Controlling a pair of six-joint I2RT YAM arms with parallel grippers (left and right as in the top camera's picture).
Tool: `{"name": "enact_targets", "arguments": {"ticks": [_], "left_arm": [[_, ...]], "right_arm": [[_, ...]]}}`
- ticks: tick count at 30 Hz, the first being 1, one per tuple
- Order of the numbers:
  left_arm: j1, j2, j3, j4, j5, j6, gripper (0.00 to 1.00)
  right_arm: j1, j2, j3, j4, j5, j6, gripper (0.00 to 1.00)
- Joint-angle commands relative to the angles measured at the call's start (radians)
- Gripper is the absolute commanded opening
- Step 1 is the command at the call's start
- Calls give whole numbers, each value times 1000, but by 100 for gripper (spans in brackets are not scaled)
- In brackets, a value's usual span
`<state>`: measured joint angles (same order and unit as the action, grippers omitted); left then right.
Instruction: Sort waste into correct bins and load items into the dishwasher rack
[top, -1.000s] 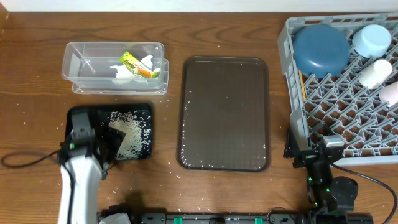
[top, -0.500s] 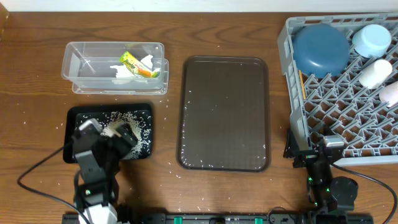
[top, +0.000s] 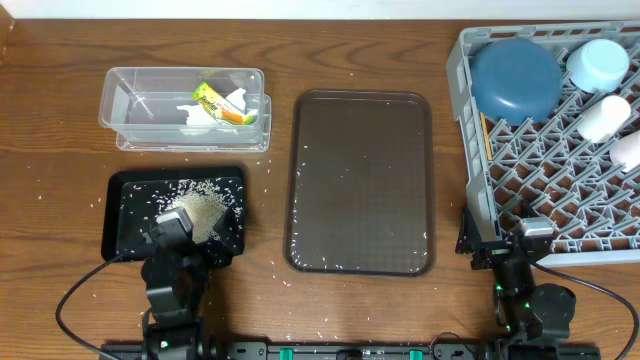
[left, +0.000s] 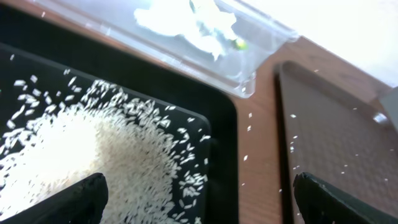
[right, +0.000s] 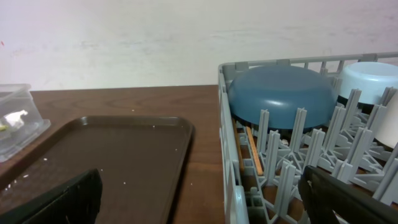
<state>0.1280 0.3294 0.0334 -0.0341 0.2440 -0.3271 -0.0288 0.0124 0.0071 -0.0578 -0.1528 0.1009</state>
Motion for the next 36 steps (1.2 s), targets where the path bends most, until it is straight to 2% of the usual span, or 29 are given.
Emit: {"name": "enact_targets", "arguments": {"ticks": [1, 6, 18, 25, 36], "left_arm": [[-32, -71, -30, -19, -22, 65, 98], [-82, -136, -29, -16, -28, 154, 98], [-84, -253, -29, -23, -90, 164, 98], [-84, -328, -29, -24, -100, 285, 98], [-84, -328, -29, -29, -130, 291, 98]], "right_arm": [[-9, -7, -2, -5, 6, -13, 99], [-9, -7, -2, -5, 6, -13, 99], [-9, -7, -2, -5, 6, -13, 99], [-9, -7, -2, -5, 6, -13, 99], [-9, -7, -2, -5, 6, -13, 99]]}}
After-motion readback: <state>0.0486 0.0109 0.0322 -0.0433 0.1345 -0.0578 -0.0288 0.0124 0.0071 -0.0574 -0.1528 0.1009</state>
